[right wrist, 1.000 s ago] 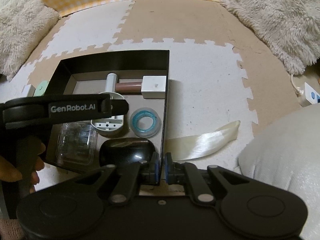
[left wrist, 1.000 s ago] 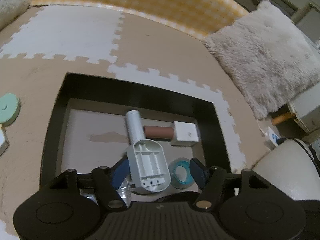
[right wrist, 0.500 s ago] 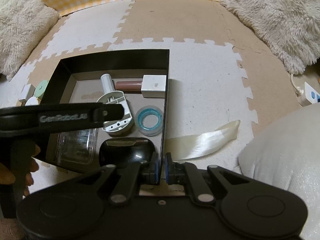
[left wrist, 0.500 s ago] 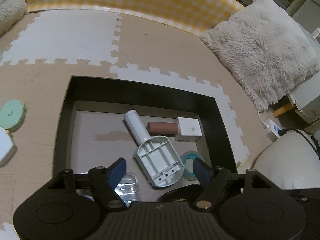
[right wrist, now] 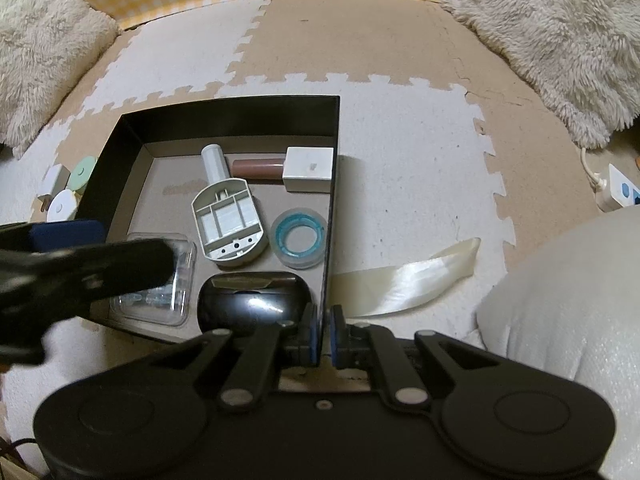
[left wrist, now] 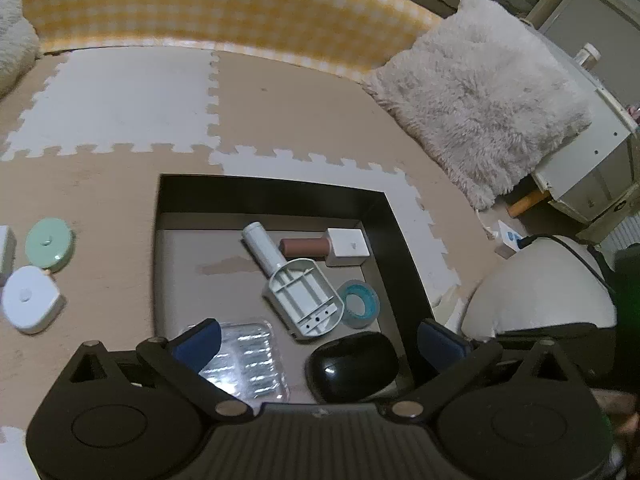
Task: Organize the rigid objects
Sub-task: 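Withdraw the left gripper and grasp the white teardrop tape measure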
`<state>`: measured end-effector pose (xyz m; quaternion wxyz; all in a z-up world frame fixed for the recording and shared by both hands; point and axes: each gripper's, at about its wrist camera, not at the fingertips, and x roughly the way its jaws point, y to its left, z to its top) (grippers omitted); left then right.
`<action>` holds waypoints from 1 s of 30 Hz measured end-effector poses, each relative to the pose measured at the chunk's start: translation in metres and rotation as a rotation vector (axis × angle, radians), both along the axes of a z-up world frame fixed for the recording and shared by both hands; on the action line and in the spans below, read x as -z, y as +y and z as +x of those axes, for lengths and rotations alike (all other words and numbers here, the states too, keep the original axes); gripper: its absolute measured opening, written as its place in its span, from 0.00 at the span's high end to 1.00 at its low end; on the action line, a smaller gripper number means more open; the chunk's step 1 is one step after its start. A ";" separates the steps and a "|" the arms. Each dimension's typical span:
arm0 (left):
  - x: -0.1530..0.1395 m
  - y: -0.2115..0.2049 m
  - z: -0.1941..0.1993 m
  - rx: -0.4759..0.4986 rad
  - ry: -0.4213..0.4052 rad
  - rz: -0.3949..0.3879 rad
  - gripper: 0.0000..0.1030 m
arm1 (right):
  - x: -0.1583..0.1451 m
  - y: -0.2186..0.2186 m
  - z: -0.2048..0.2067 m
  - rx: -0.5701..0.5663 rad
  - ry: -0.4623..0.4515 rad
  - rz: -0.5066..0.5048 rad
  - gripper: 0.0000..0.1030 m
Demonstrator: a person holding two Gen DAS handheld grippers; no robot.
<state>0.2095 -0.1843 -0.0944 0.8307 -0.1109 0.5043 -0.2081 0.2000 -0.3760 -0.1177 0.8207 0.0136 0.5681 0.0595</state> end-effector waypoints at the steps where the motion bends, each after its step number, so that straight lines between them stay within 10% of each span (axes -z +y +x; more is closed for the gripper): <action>1: -0.002 0.004 -0.002 0.001 -0.003 0.002 0.00 | 0.000 0.000 0.000 0.000 0.000 0.000 0.94; 30: 0.005 0.123 -0.038 -0.068 -0.182 0.251 0.00 | 0.000 0.004 0.000 -0.011 0.003 -0.027 0.94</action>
